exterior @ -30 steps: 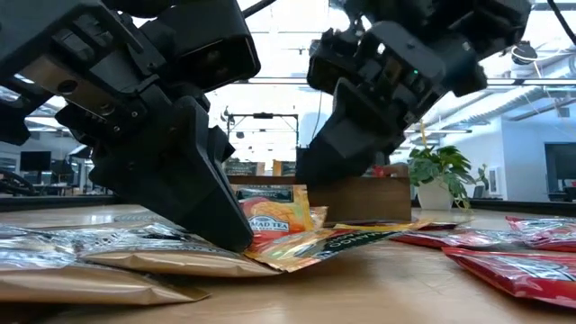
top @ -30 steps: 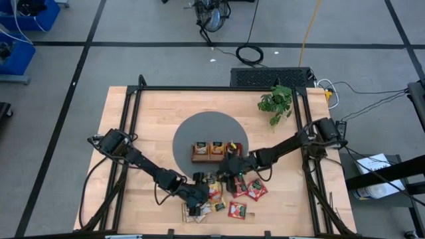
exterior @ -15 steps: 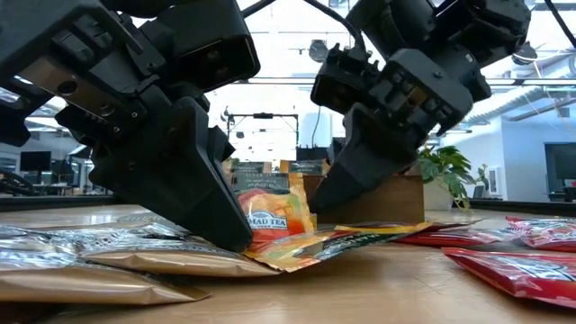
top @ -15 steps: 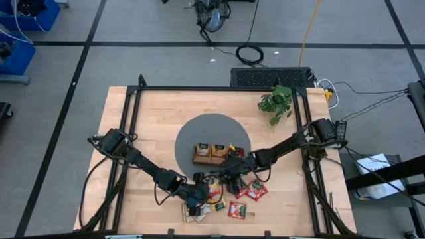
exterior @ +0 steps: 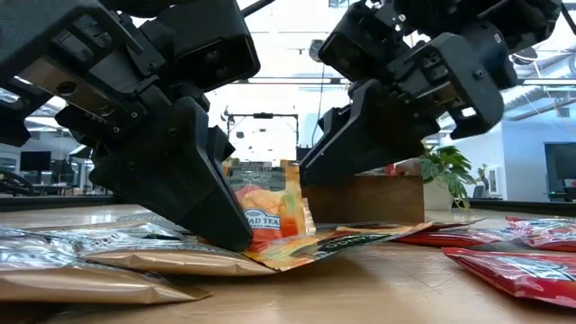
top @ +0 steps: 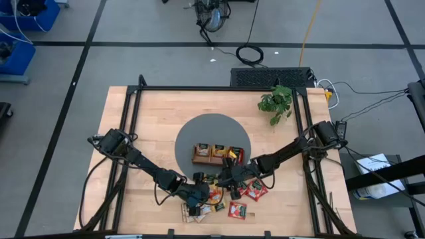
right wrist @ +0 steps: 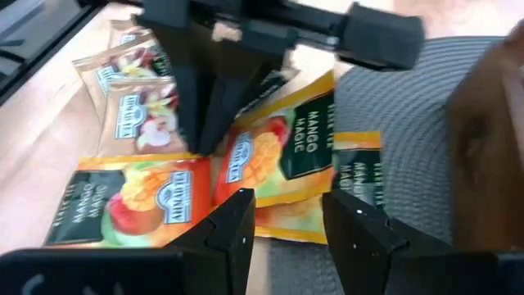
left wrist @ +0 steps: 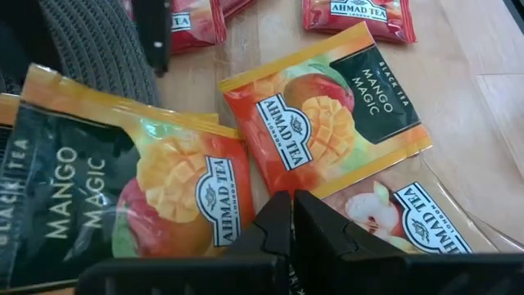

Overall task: Pick & Place Tea
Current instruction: Put the mango tea sachet into the middle compartment of the wooden organizer

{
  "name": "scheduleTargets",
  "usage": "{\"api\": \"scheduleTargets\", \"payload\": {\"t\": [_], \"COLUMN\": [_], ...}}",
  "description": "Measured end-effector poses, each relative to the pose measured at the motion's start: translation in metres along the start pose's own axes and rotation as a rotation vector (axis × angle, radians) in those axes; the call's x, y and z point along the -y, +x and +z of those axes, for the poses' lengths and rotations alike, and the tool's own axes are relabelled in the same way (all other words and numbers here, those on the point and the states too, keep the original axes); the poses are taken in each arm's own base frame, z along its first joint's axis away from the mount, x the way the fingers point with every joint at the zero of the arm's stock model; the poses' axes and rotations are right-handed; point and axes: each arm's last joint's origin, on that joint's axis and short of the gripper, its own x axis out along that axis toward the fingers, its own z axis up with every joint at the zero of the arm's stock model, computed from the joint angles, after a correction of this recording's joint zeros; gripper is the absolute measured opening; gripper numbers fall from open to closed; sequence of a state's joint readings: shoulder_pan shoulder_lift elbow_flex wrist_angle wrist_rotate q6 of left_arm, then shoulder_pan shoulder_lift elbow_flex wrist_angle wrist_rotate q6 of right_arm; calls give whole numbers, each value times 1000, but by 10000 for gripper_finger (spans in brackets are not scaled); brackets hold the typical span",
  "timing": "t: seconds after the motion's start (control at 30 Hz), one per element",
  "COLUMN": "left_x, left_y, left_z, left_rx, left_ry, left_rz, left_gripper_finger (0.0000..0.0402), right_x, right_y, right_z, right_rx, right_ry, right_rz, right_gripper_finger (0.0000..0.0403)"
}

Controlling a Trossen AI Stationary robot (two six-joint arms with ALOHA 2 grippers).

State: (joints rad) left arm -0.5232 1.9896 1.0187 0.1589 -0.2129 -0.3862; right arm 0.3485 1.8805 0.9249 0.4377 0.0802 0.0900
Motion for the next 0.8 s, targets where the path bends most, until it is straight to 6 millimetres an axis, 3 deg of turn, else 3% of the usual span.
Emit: {"api": "scheduleTargets", "payload": {"t": [0.8], "left_x": [-4], "left_y": [1], "left_z": [3], "left_rx": [23], "left_ry": [6], "left_rz": [26], "left_gripper_finger": [26], "right_x": [3], "right_y": [12], "right_z": [0], "right_rx": [105], "right_ry": [80], "right_rz": [58], "right_gripper_finger": [130]}}
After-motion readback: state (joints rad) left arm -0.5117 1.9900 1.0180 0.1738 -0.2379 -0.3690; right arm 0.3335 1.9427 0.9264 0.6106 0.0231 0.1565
